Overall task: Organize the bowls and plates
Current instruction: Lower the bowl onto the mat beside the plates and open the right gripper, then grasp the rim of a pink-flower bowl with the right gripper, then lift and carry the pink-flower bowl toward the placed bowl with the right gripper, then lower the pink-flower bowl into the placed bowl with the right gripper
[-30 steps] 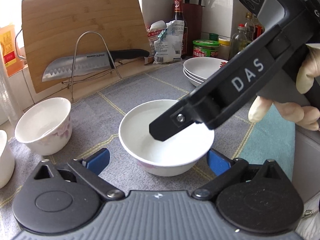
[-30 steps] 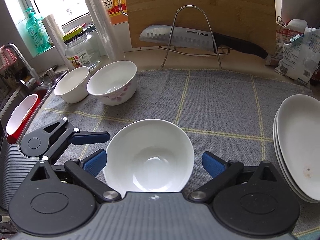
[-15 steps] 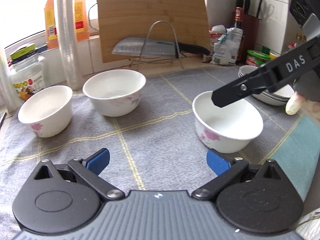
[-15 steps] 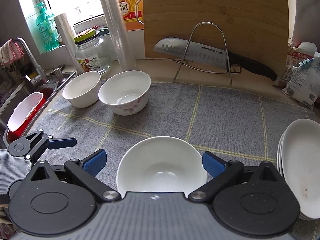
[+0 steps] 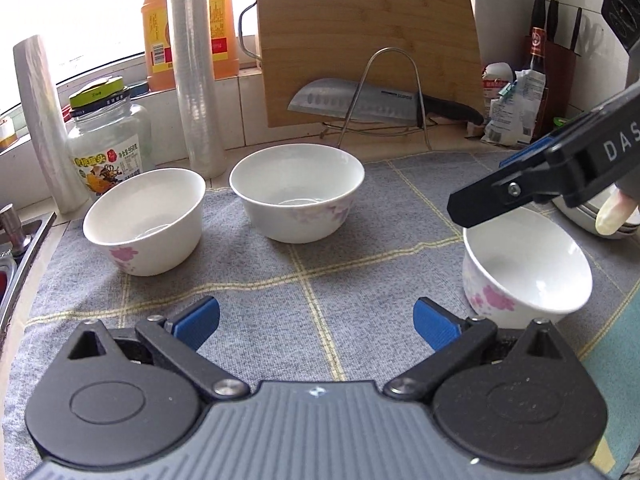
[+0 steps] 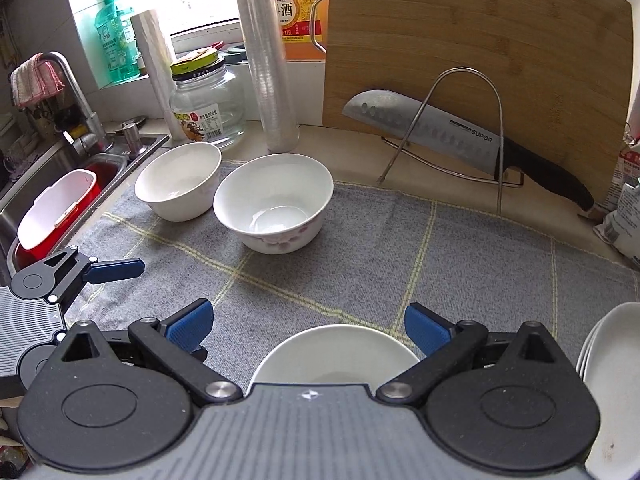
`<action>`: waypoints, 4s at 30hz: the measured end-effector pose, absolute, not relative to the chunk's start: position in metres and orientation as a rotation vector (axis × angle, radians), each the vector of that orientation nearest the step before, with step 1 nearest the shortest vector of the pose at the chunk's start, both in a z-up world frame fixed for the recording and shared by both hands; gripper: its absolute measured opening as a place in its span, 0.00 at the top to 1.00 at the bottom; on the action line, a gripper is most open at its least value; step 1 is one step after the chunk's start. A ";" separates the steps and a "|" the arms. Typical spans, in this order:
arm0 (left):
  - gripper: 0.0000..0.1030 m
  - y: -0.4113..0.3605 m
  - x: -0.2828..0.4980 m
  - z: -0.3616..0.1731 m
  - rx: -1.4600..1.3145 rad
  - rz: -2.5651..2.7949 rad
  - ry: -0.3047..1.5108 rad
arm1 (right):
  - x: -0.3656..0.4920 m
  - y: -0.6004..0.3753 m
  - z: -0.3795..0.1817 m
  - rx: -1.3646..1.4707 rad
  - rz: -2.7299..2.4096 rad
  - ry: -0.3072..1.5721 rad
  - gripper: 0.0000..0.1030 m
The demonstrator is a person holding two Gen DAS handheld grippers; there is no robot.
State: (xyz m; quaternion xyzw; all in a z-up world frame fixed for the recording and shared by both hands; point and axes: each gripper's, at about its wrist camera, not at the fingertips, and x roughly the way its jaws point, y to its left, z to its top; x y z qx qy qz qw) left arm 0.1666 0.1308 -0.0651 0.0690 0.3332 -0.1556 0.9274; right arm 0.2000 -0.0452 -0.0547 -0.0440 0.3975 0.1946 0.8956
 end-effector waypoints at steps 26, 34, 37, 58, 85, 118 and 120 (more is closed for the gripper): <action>0.01 0.108 0.236 -0.078 0.150 -0.297 0.630 | 0.288 -0.019 -0.062 -0.232 0.541 0.846 0.00; 0.04 0.110 0.246 -0.077 0.141 -0.281 0.614 | 0.311 -0.005 -0.069 -0.254 0.596 0.855 0.01; 0.04 0.111 0.247 -0.078 0.132 -0.278 0.612 | 0.317 0.000 -0.070 -0.258 0.616 0.860 0.02; 0.13 0.113 0.247 -0.075 0.126 -0.293 0.571 | 0.347 0.017 -0.080 -0.248 0.675 0.879 0.16; 0.14 0.112 0.234 -0.065 0.180 -0.328 0.560 | 0.334 0.014 -0.069 -0.245 0.677 0.885 0.21; 0.14 0.088 0.124 -0.016 0.327 -0.515 0.592 | 0.187 -0.027 -0.023 -0.124 0.581 0.841 0.21; 0.14 0.085 0.122 -0.015 0.325 -0.539 0.596 | 0.182 -0.032 -0.023 -0.115 0.560 0.848 0.21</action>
